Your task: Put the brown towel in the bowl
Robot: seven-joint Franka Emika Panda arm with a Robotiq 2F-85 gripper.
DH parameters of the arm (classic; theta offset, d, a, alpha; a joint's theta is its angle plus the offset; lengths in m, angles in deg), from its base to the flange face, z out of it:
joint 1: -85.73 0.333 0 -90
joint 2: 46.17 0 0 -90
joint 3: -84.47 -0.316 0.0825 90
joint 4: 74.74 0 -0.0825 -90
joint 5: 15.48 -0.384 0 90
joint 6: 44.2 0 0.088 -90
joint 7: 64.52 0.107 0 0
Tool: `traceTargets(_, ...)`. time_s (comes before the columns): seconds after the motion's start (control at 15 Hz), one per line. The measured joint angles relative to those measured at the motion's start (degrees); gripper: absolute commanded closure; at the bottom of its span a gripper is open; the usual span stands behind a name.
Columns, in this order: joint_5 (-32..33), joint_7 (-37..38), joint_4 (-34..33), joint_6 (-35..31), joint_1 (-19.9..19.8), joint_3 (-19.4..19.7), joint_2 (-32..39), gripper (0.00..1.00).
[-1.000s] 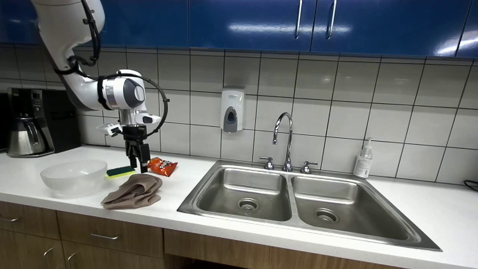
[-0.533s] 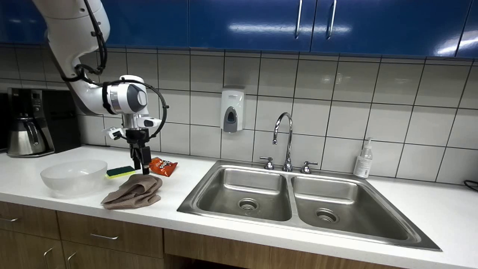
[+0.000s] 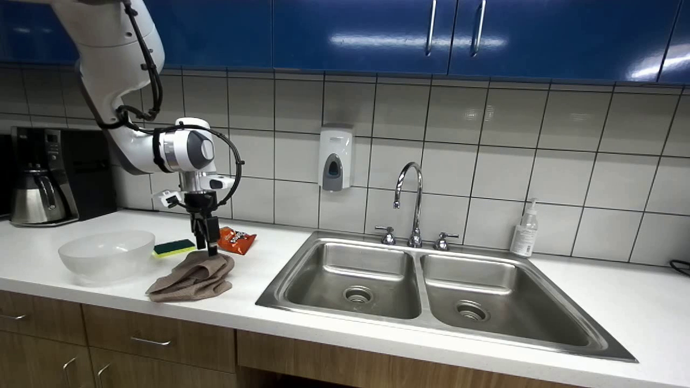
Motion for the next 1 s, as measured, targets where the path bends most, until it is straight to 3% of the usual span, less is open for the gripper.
traceTargets(1.0, 0.0, 0.18, 0.21, 0.45, 1.01, 1.53, 3.15, 0.0)
